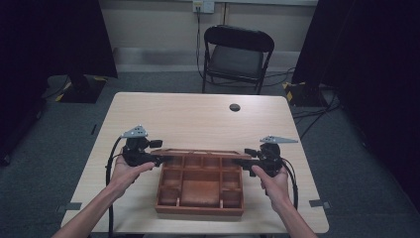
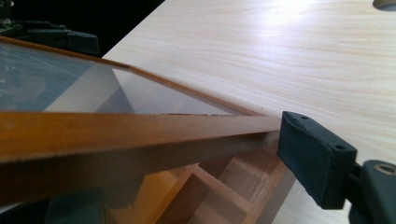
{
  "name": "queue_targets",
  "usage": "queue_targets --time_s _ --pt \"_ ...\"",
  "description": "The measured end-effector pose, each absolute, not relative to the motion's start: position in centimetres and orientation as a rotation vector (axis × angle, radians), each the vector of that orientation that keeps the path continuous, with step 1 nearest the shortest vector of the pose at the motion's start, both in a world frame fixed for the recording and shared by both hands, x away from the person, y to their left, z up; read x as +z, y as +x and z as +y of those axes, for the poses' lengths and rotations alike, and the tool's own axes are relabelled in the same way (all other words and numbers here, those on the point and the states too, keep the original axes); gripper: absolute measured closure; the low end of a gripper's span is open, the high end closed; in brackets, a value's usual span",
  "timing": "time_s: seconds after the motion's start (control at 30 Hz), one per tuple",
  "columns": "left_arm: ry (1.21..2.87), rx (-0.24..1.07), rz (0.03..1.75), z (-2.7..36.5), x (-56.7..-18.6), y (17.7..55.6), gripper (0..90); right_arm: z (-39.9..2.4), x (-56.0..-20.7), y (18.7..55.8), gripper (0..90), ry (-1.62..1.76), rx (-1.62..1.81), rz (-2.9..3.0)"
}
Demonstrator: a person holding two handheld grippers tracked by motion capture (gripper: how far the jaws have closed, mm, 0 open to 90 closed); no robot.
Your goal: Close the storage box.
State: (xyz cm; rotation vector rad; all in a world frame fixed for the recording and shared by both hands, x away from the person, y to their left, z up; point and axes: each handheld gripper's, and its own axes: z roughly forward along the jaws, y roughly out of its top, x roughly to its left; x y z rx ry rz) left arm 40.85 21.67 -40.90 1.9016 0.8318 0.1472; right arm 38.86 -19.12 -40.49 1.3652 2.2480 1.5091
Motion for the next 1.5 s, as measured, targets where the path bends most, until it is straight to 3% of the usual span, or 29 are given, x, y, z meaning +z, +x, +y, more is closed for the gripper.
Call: queue_targets --time_s 1.03,1.5 --pt "1.895 0.159 0.806 21.7 -40.8 39.3 18.0 -22.9 -40.7 39.0 35.4 1.481 1.295 2.190" --pt "1.902 0.179 0.804 21.6 -41.4 38.9 16.5 -20.2 -35.5 39.9 33.8 1.266 1.437 2.250"
